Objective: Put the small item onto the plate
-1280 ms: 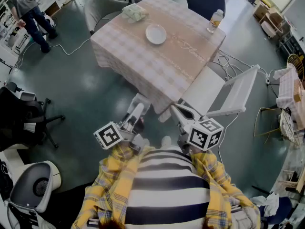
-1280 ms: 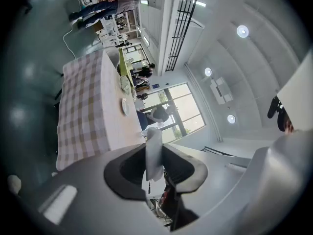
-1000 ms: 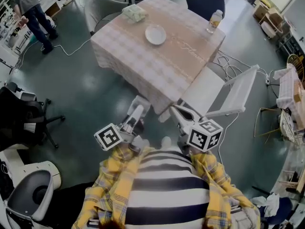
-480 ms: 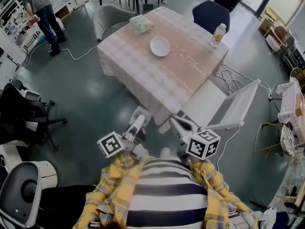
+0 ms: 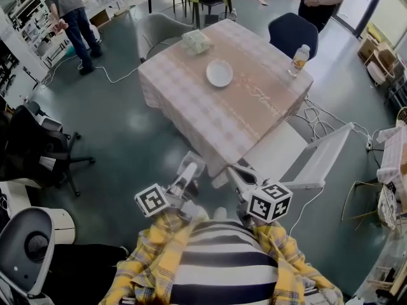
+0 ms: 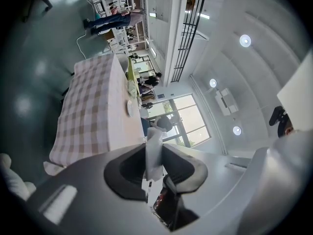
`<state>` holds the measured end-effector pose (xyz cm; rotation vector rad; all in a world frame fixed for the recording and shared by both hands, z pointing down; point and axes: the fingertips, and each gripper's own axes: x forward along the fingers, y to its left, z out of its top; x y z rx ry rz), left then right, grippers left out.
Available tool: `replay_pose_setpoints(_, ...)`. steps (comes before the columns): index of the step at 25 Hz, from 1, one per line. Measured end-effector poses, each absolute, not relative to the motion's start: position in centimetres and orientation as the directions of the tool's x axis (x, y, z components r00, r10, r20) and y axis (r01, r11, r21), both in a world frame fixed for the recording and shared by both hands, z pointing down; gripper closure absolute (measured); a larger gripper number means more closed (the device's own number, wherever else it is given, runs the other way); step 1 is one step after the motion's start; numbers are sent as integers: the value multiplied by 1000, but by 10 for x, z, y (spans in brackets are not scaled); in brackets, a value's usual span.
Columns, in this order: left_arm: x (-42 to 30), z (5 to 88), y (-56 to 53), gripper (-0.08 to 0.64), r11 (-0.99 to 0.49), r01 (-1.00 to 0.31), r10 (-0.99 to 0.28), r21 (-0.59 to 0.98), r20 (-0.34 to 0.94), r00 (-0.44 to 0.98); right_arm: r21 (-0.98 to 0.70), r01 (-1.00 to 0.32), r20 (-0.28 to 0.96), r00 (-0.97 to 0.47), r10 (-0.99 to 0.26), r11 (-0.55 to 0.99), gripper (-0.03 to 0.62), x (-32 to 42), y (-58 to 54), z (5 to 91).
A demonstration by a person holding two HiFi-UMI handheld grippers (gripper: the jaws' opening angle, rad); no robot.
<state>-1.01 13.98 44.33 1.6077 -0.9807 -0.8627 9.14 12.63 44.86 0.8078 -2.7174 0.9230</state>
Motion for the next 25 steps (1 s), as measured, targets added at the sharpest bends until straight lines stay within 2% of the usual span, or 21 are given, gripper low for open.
replay_pose_setpoints(3,-1,445,135,476,-152,-155,-911,976,-77,405,-529,-536,326,-844,-425,658,595,96,120,458)
replay_pose_setpoints(10,3,464,121,476,-93,-176,-902,980,-8,431,-543,-559,355,-829,-432,627,594,101,103,469)
replay_pose_setpoints(14,-7,464,100,476,-89,-146,-897,985,-15,443,-529,-568,358,-823,-442,630,595,88,83,466)
replay_pose_setpoints(18,-26,468,79,476,-120,-191,-882,974,-17,471,-523,-585,368,-811,-455,620,595,74,66,468)
replay_pose_setpoints(25,-54,470,44,476,-122,-168,-850,978,-16,526,-514,-624,392,-781,-486,589,594,43,33,469)
